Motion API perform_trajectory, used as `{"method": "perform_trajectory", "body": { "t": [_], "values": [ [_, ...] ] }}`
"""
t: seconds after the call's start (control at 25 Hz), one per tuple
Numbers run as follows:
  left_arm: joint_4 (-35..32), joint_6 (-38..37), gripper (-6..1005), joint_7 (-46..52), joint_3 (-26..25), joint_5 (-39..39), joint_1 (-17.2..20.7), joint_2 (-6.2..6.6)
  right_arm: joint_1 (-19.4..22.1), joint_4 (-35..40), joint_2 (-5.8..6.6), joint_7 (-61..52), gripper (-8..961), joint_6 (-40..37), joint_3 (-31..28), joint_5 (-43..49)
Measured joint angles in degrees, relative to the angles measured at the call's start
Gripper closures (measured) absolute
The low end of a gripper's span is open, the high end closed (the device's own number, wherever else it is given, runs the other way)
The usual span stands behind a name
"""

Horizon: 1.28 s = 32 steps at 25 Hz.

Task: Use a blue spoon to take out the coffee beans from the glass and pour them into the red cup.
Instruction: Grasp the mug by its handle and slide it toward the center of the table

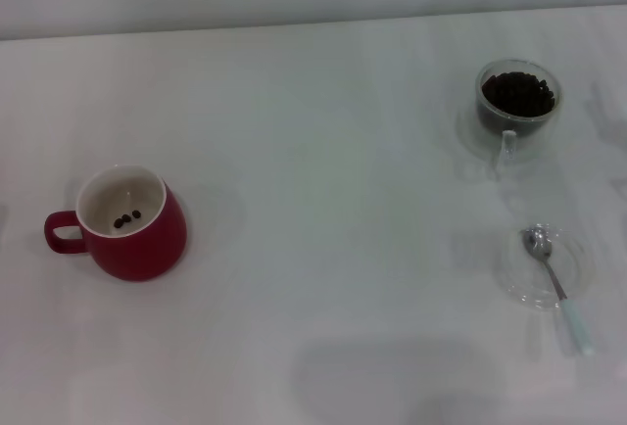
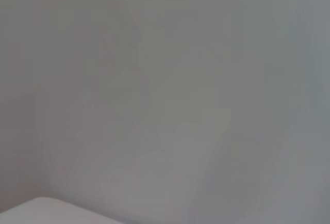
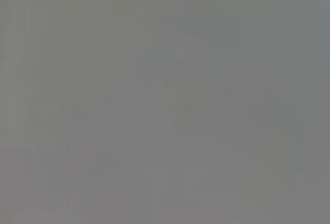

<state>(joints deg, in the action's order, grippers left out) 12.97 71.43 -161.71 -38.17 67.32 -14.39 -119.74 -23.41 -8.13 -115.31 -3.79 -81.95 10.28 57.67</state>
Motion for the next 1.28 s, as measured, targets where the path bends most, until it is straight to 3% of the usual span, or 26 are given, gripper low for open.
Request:
{"method": "perform_trajectory", "body": {
  "t": [0.4,0.6,0.96,1.12,1.28],
  "values": [
    [0.1,-0.5,113,0.1,2.2,-0.1,1.4,-0.05,0.2,0.8,0.00,-0.1,99,0.2,0.0,-0.2],
    [-0.4,-1.7,113,0.0,7.1,-0.1,1.9,-0.06,0.1,0.7,-0.01,-0.1,99,0.1,0.0,-0.8],
    [-0.7,1.0,115,0.0,11.5,-0.1,8.0,0.14,0.1,0.1,-0.09,-0.1,98,0.2,0.0,-0.9],
    [-2.3,5.7,115,0.0,17.7,-1.3,10.2,0.22,0.0,0.1,-0.09,-0.1,98,0.2,0.0,-0.9],
    [-3.5,6.1,115,-0.1,21.6,-3.4,9.5,0.33,-0.4,0.1,-0.09,-0.1,98,0.3,0.0,-0.9]
  ]
}}
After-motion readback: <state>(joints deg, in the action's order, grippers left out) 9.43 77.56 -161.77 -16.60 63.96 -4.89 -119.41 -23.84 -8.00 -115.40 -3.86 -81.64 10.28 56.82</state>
